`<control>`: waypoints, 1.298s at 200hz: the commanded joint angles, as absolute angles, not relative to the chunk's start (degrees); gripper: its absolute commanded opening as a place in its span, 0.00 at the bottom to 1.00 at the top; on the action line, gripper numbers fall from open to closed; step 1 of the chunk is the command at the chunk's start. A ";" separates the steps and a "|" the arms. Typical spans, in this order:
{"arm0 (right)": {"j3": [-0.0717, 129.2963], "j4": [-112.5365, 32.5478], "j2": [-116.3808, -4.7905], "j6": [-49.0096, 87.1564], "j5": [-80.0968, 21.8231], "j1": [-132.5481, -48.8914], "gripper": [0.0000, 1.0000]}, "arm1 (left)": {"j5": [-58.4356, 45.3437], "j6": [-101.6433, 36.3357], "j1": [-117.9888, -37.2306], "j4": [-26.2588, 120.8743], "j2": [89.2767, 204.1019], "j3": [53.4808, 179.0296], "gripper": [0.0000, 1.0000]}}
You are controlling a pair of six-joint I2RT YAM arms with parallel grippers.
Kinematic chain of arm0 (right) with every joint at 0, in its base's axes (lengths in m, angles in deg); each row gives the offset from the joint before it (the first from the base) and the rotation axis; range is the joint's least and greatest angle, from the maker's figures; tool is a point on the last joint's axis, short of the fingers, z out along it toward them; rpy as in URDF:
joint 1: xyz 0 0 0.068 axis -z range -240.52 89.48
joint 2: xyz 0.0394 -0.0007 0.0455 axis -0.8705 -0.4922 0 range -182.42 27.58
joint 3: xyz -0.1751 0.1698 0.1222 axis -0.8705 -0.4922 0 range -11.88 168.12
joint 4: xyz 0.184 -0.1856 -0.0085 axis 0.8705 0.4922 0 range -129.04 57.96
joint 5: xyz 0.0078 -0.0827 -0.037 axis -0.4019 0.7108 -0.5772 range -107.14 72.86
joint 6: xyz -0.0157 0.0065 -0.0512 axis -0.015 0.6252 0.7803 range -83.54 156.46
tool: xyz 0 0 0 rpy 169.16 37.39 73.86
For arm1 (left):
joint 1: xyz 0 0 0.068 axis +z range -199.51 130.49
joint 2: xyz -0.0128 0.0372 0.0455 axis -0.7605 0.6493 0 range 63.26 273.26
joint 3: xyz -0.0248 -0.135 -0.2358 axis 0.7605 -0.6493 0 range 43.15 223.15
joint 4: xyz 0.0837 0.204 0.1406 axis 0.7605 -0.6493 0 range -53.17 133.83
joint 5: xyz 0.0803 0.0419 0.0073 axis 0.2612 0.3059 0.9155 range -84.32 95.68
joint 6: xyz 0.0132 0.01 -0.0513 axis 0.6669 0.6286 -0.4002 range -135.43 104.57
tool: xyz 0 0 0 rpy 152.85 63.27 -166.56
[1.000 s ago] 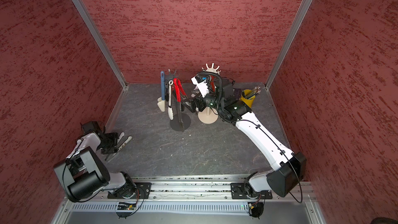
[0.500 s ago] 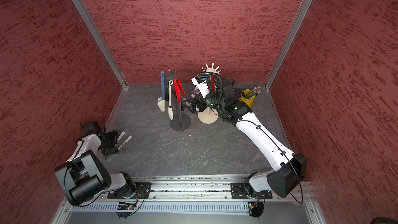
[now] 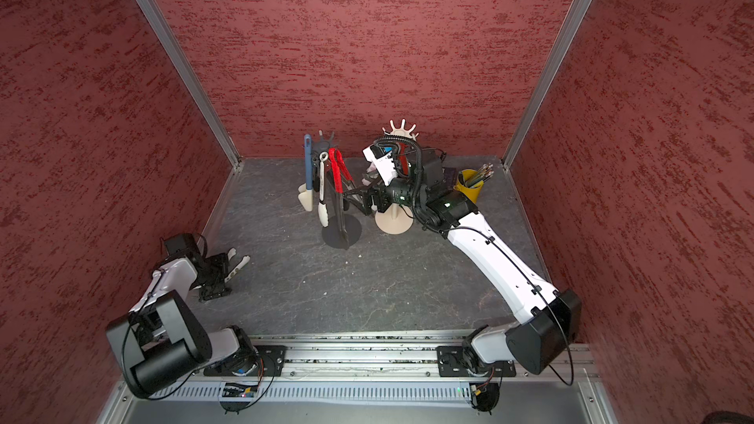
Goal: Hang food tongs on kitchen utensil racks
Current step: Pick up the food tongs from the center of the board.
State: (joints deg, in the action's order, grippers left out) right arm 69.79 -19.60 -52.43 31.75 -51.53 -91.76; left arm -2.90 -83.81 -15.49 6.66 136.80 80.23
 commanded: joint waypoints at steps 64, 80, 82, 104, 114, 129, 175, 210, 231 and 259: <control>67.14 -20.34 -50.76 30.78 -53.74 -91.21 0.99 | -1.15 -80.88 -15.16 14.36 145.98 83.48 0.48; 66.98 -20.32 -50.73 30.71 -53.85 -91.19 0.99 | -1.43 -79.96 -15.13 15.08 146.23 82.51 0.39; 66.99 -20.34 -50.67 30.74 -53.87 -91.17 0.99 | -1.41 -79.75 -15.07 15.08 146.23 82.46 0.39; 66.87 -20.34 -50.52 31.06 -53.96 -91.01 0.99 | -2.74 -78.17 -14.29 15.69 146.38 81.43 0.30; 66.70 -20.41 -50.39 31.18 -54.14 -90.89 0.99 | -3.27 -76.92 -14.10 15.43 146.49 81.60 0.27; 66.50 -20.50 -50.38 31.22 -54.46 -90.75 0.99 | -3.50 -74.91 -14.17 14.34 146.33 82.16 0.24; 65.82 -20.76 -49.97 31.71 -55.02 -90.23 0.99 | -6.56 -70.45 -14.43 13.90 144.98 82.00 0.11; 64.61 -22.00 -49.55 31.61 -55.15 -89.67 0.99 | -7.23 -65.59 -18.32 11.21 142.59 83.20 0.02; 65.06 -22.48 -50.18 30.72 -55.76 -89.32 0.99 | -8.99 -61.85 -20.58 9.35 140.03 84.72 0.00; 67.06 -22.04 -52.14 29.01 -57.32 -88.84 0.99 | -11.28 -54.44 -23.25 3.98 134.66 89.30 0.00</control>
State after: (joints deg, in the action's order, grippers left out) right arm 65.03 -20.56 -51.07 30.55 -54.81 -89.40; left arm -8.56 -62.74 -21.52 8.58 139.40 84.62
